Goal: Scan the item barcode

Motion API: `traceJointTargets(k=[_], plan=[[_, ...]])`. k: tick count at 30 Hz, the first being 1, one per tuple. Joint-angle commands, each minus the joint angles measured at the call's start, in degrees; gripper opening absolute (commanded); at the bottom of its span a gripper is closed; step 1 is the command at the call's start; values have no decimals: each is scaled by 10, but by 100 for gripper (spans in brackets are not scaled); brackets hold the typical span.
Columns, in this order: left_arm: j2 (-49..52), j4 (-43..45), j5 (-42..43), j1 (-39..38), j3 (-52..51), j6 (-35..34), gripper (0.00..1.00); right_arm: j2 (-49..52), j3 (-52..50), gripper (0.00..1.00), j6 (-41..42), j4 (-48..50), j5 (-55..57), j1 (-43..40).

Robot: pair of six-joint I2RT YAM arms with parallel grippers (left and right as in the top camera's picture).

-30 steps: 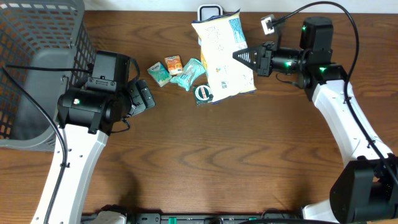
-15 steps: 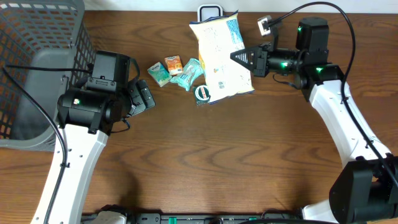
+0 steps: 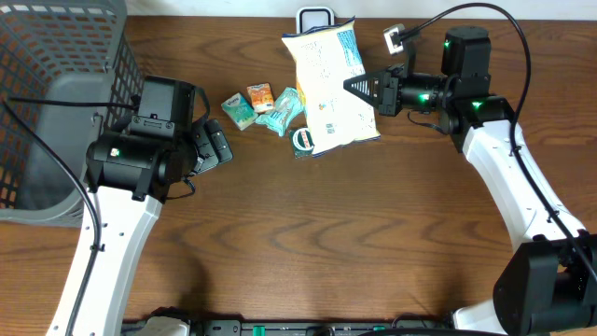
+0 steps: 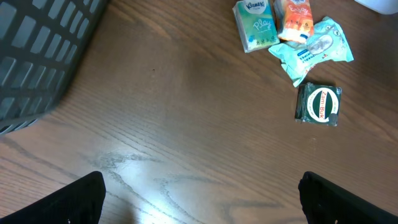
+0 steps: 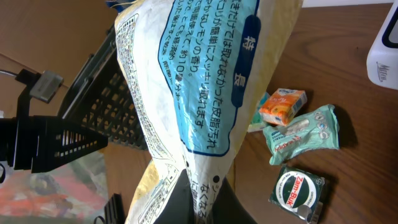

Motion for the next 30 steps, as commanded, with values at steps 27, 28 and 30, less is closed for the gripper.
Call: traceJointTargets(k=[27,28,30], plan=[[-2,-2,-5,2,2,-1,98,-17,3,1,-32,-46,46,8],[-2,-2,-5,2,2,-1,98,-17,3,1,-38,-51,50,8],[-2,-2,-5,2,2,-1,98,-17,3,1,-52,-68,74,9]])
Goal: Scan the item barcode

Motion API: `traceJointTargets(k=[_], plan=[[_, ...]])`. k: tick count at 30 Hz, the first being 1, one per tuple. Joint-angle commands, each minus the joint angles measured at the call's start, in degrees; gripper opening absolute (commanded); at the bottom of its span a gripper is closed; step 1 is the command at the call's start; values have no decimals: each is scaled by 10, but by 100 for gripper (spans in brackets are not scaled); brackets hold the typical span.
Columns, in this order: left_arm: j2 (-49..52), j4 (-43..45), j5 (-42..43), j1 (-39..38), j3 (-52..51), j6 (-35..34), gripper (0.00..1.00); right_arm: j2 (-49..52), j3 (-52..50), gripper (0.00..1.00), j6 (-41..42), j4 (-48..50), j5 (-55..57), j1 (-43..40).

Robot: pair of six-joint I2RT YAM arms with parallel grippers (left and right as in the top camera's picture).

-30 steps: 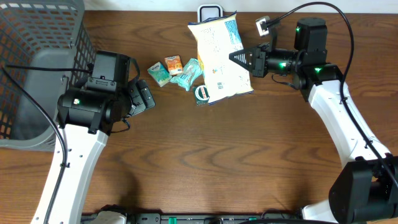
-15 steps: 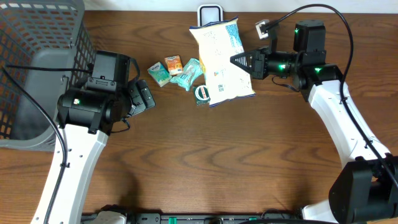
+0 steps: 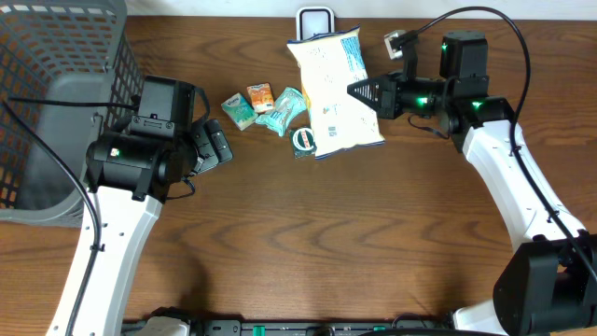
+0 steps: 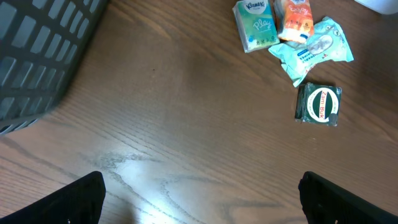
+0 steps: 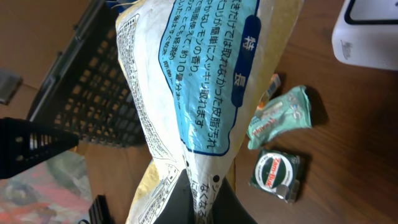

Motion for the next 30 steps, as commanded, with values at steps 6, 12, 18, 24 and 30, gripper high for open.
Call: traceJointTargets(k=[6,12,18,24,30], plan=[[-2,-2,-5,2,2,-1,97,-17,3,1,-60,-58,234,20],[-2,-2,-5,2,2,-1,98,-16,3,1,-129,-106,511,53],[-2,-2,-5,2,2,-1,98,7,3,1,-190,-130,866,109],[-2,-2,-5,2,2,-1,98,70,3,1,-224,-142,960,124],[-2,-2,-5,2,2,-1,98,128,3,1,-224,-169,1002,162]])
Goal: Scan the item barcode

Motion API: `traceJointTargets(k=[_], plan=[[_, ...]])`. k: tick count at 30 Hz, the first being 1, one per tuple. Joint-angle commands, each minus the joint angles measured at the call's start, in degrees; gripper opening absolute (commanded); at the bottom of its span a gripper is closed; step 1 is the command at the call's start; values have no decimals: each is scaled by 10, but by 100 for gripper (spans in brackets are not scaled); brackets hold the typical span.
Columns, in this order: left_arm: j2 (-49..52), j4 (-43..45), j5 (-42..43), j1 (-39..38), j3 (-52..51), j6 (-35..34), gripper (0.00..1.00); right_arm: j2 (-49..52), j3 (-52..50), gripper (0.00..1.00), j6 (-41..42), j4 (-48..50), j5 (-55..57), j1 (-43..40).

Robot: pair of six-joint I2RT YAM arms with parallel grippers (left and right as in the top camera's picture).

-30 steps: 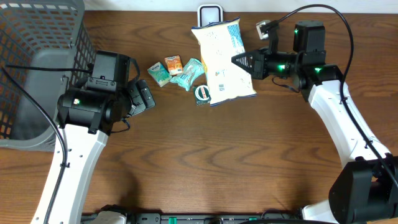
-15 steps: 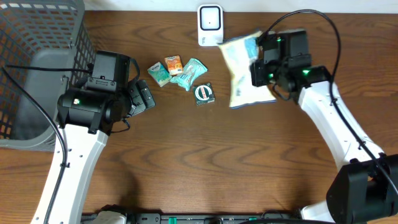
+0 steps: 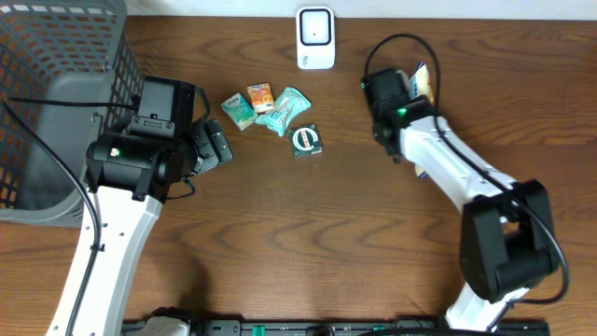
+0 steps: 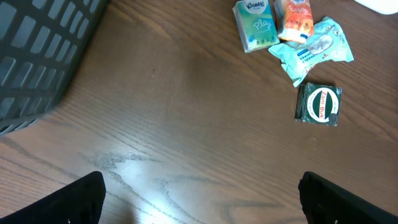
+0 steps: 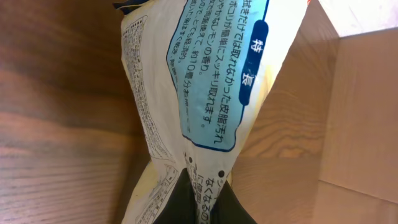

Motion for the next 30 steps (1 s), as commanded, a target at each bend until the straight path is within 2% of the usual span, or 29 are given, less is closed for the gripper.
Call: traceJointTargets(k=[1,4,6,9,10,12,16,22,25,27,30], plan=[[-2,-2,-5,2,2,-1,98,12,3,1,-10,-6,39,35],[-2,-2,-5,2,2,-1,98,26,3,2,1,-13,-10,56],[-2,-2,-5,2,2,-1,98,26,3,7,19,-17,-38,66],[-2,-2,-5,2,2,-1,98,26,3,26,24,-29,-90,86],[-2,-2,-5,2,2,-1,97,26,3,37,25,-32,-99,93],[-2,-2,-5,2,2,-1,98,26,3,51,42,-34,-104,112],[-2,-2,-5,2,2,-1,97,25,6,73,77,-27,-104,143],[-2,-2,-5,2,2,-1,98,25,72,89,132,-70,-104,155],[-2,-2,-5,2,2,-1,98,25,119,93,140,-92,-125,140],[-2,-2,-5,2,2,-1,98,25,142,97,138,-95,-180,111],[-2,-2,-5,2,2,-1,98,26,139,98,123,-95,-274,70]])
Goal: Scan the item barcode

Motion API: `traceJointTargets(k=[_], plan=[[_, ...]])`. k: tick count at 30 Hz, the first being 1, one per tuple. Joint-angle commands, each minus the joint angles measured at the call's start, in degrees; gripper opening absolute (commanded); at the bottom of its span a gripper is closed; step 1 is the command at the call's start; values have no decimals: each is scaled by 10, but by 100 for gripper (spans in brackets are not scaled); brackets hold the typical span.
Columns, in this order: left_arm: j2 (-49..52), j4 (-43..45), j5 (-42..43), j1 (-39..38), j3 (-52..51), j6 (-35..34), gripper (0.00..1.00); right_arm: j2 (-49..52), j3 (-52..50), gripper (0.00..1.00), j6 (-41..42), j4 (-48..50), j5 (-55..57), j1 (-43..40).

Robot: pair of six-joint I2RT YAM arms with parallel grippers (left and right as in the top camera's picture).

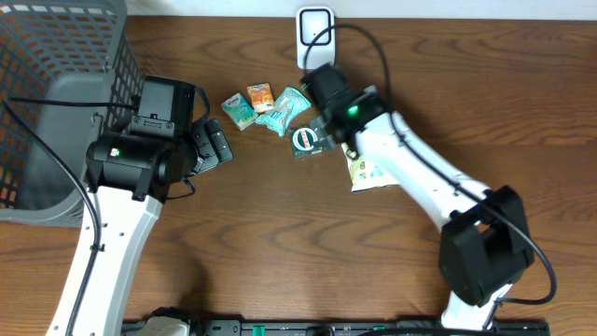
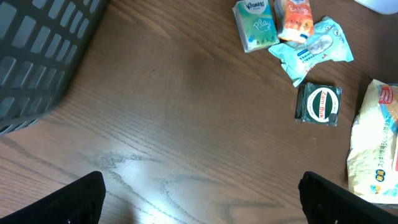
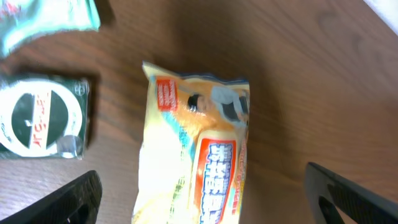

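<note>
The yellow chip bag [image 1: 366, 169] lies flat on the wooden table, just right of the Zam-Buk tin [image 1: 305, 140]. In the right wrist view the bag [image 3: 196, 146] lies below my right gripper [image 3: 205, 199], which is open over it with nothing held. The white scanner [image 1: 315, 24] stands at the back edge. My left gripper [image 2: 202, 199] hangs open over bare wood, near the basket. The bag's end [image 2: 373, 146] shows at the right of the left wrist view.
A tissue pack [image 1: 238, 109], an orange packet [image 1: 260, 97] and a teal packet [image 1: 284, 107] lie together left of the tin. A grey wire basket [image 1: 56, 84] fills the back left corner. My right arm [image 1: 420, 177] stretches across the table's right half.
My right gripper was shut on the chip bag at the right back of the table. It is now open, further left, with the bag lying flat under it beside the tin. The left arm has not moved.
My right gripper first held the chip bag up near the white scanner, then closer in front of it. A second ago it held the bag off to the right of the scanner. Now the bag lies released on the table, right of the small items.
</note>
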Motion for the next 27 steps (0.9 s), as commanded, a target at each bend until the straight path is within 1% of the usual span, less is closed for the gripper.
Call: traceJointTargets(k=[1,3,8,15,18,20,23,25,27], plan=[[-2,-2,-5,2,2,-1,98,2,-3,98,3,-5,-137,-63],[-2,-2,-5,2,2,-1,97,5,-15,96,3,-3,-193,-92],[-2,-2,-5,2,2,-1,98,26,-48,93,4,19,-271,-138],[-2,-2,-5,2,2,-1,97,91,-57,88,3,28,-282,-146],[-2,-2,-5,2,2,-1,98,122,-57,84,4,27,-282,-146],[-2,-2,-5,2,2,-1,98,138,-57,76,3,27,-282,-146],[-2,-2,-5,2,2,-1,98,143,-57,47,6,27,-282,-146],[-2,-2,-5,2,2,-1,97,138,-52,39,10,26,-283,-146],[-2,-2,-5,2,2,-1,98,130,-45,36,10,22,-282,-146]])
